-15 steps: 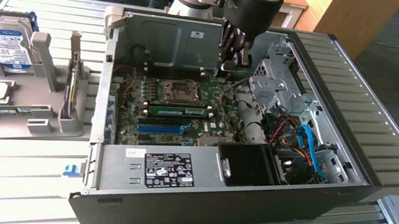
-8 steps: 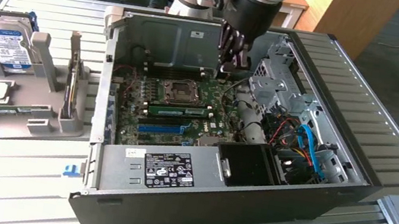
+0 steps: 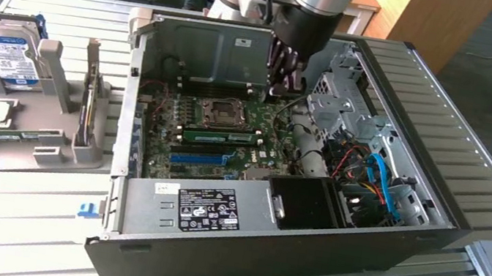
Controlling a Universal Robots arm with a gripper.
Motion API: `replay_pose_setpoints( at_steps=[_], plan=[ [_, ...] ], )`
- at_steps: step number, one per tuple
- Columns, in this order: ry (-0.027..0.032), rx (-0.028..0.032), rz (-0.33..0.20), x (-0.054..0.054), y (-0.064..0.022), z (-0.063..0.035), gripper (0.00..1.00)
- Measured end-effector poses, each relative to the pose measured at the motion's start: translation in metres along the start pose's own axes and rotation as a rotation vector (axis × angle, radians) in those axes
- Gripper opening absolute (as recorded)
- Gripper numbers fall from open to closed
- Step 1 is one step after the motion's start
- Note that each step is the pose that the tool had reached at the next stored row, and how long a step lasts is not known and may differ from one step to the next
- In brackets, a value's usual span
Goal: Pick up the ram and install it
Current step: 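Press down the ram until it locks into place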
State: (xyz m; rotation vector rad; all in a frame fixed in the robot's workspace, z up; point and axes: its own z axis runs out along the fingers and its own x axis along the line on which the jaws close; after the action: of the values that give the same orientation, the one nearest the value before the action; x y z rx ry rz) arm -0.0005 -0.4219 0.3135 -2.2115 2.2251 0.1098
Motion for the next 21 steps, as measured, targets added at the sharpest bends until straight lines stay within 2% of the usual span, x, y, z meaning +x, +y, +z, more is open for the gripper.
replay_pose_setpoints(
  at_steps=[21],
  plan=[
    [-0.0001, 0.0000, 0.000, 0.002, -0.0016, 0.0328, 0.10]
  ],
)
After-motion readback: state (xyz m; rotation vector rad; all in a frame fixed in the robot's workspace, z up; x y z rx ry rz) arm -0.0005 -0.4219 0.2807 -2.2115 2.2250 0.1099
